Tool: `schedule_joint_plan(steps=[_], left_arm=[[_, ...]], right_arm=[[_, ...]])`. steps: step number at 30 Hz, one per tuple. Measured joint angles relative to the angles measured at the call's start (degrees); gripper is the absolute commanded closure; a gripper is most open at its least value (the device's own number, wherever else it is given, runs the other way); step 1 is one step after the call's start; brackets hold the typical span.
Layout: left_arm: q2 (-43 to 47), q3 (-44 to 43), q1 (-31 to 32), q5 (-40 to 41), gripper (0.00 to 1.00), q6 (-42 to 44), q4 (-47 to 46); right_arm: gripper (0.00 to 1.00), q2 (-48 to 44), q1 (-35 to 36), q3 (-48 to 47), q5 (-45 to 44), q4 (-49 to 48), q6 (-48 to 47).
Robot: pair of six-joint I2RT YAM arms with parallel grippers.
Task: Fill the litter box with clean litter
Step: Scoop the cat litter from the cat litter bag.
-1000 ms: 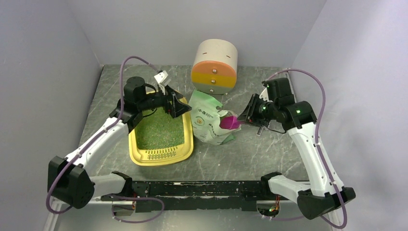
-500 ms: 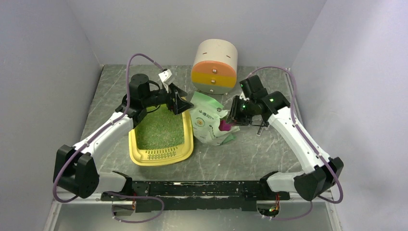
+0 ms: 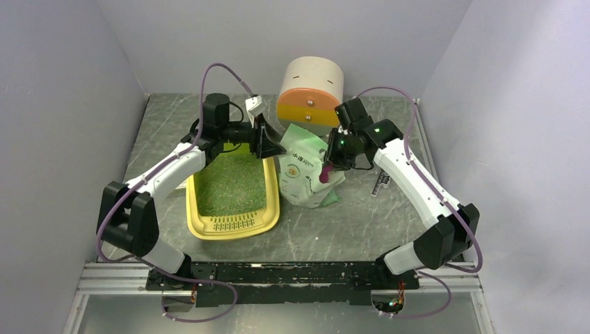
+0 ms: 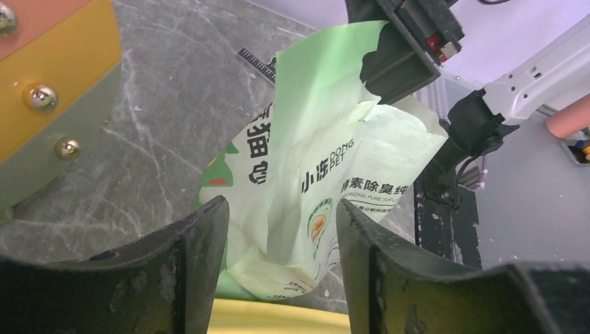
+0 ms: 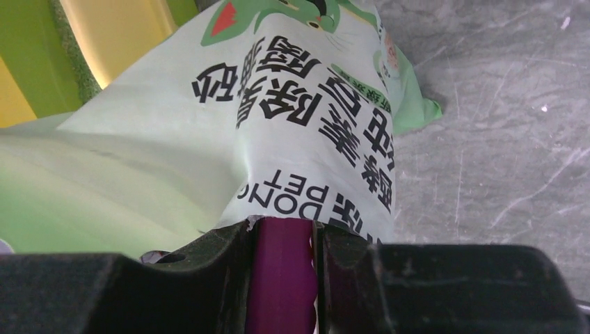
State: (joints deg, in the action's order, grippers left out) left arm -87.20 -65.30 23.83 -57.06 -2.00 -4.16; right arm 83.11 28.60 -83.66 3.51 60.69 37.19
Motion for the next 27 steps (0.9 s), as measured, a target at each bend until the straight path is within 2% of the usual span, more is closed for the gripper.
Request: schedule_joint_plan(steps=[4,7,10,13,15,17,18,22,27], left_arm=[[-3.19,-2.99,0.0,-2.71,0.3,-1.77,-0.31],[-6.93,-6.25,0.15,-5.05,0.31,-4.7,-1.6],[-10.84,-9.2,0.76,-7.45,0.35,-7.56,-5.01],[-13.9,-11.08,2.19,-9.31,0.48,-8.31,-6.99],[-15.63,-13.77,3.61,-9.4,0.64,-5.29,-3.32],[-17.31,-18.36,5.01,-8.81,0.91,1.01,4.61],[-17.88,-20.63,5.53,-8.39,0.94,4.11,8.44],[-16.98,-23.23,6.69,-5.2,0.95,11.91,16.61],[-15.98,-23.28,4.83,-2.08,0.95,15.04,18.82]], right_arm=[[1.0,0.17,-3.41,1.53,5.05,-3.13,-1.49],[1.0,0.39,-8.02,3.76,10.95,-6.03,-2.16],[1.0,1.03,-9.62,5.03,14.47,-8.28,-3.1],[1.0,-1.16,-9.88,8.46,16.04,-11.65,-3.78],[1.0,-2.97,-10.03,10.73,16.57,-13.29,-3.69],[1.0,-4.0,-10.05,11.91,16.74,-14.29,-3.56],[1.0,-4.33,-10.05,12.28,16.74,-14.6,-3.43],[1.0,-4.79,-10.12,13.25,17.0,-15.87,-3.1],[1.0,-1.53,-10.12,12.11,19.34,-17.68,-2.93]])
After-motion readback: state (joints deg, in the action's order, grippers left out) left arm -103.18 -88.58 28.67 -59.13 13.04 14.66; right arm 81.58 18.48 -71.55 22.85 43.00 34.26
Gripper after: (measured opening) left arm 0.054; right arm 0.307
